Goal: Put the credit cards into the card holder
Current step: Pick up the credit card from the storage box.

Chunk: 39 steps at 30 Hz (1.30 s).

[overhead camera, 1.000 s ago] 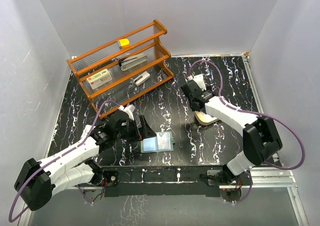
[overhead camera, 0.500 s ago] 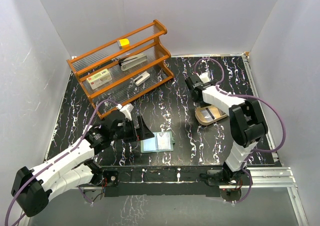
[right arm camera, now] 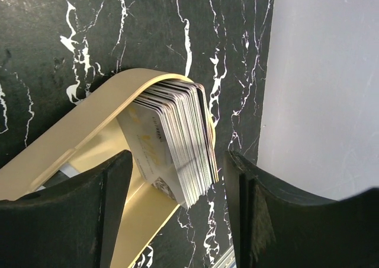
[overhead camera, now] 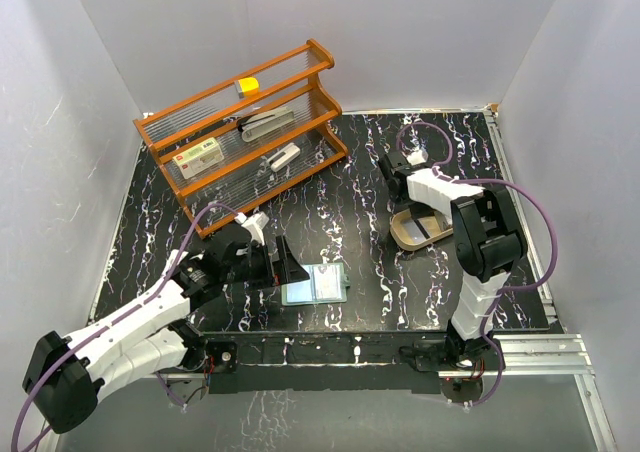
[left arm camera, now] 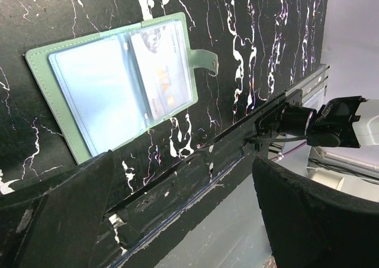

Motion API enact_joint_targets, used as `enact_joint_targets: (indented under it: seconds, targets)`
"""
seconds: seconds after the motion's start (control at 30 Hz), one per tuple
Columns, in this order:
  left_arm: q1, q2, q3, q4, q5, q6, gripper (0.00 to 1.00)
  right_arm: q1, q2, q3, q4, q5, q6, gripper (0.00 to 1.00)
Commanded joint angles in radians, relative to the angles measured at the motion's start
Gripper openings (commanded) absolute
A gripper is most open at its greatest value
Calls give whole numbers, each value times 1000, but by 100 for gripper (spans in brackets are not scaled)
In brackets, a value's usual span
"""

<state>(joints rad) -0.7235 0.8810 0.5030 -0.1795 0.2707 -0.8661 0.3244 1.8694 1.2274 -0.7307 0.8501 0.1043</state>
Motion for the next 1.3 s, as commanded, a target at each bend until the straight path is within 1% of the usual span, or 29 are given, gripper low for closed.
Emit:
enact_joint_targets:
  seconds: [0.0,0.23,0.47,0.57,0.77,1.07,1.27]
  targets:
    - [-4,-1,-17,30,45,-5,99,-14,-16,15,22,52,-12,59]
    - [-3,1,-1,10,47,-15,99,-38,-47,-11,50,55,-31,57]
    - [-3,-70,8,-61,16,-28,99,-45,-50,-7,47,45,-34,46]
    - [-2,-96,-9,-61,6,-46,99,-44,-57,2,33,35,-23,44]
    - [-2,-99,-31,-33,36,-68,99,-44,-94,-11,36,29,-18,41]
    - [-2,-134,-44,-47,18,-77,99,-45,-122,-19,54,24,-32,37]
    - [-2,-162,-54,-65,4,-79,99,-44,-136,-29,59,-13,-36,23]
